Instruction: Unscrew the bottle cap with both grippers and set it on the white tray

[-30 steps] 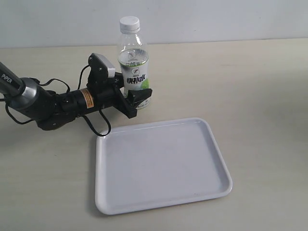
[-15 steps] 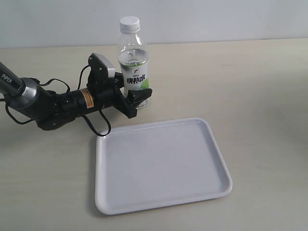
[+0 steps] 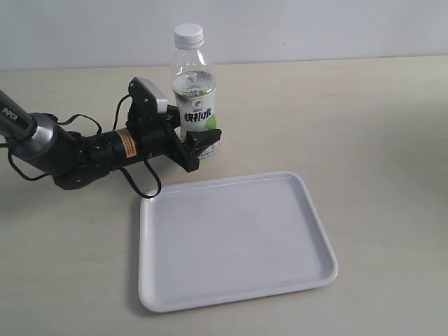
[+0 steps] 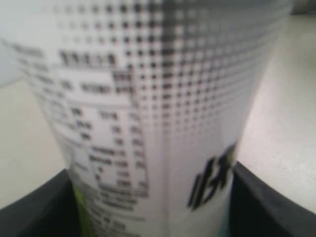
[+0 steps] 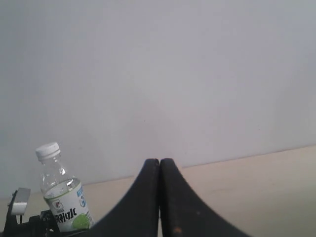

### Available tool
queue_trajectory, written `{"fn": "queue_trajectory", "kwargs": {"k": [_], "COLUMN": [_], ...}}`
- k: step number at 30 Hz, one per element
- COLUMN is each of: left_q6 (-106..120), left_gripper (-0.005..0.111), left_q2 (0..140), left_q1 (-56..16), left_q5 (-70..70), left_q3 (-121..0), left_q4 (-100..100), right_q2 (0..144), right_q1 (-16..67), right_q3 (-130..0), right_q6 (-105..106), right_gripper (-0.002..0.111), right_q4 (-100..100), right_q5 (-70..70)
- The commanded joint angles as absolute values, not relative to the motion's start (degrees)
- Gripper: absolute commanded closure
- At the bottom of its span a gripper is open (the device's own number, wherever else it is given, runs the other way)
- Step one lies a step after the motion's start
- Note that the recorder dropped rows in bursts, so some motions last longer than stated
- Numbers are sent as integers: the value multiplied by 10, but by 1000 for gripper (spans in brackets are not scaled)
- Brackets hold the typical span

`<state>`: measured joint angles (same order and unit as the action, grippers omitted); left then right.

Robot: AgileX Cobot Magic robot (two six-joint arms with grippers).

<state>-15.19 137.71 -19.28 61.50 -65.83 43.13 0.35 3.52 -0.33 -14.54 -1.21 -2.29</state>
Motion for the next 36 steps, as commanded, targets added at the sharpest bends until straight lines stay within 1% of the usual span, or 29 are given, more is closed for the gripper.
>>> {"fn": "queue_trajectory", "kwargs": {"k": [1,11,14,18,20,25,31,36], "left_q6": [-152,-152,-152,-151,-151,-151,-138,-138], "left_gripper": [107,107,107,107,107,107,107,107], "left_q2": [1375,1375,1375,1375,1375,1375,1374,1374], "left_q1": [-196,-196,-196,-196,-196,-196,-196,-196], "left_q5": [623,623,631,641,645,645,645,645], "left_q3": [-662,-662,-662,-662,-662,-662,-662,-662], "left_q4": [432,432,434,437,437,437,453,455], "right_q2": [0,0,0,0,14,108,255,394], "right_q1": [33,33,33,33,33,33,33,33], "right_q3": [0,0,0,0,0,0,0,-49], "right_q6": [-148,-131,-132,-132,-132,-96,-91,-107], "right_gripper": [108,108,108,108,108,108,108,108], "right_q4": [-14,-14,-14,-14,-14,-12,-7,36], "right_q5": [-33,-22,-52,-135,-142,-112,-181,-204]}}
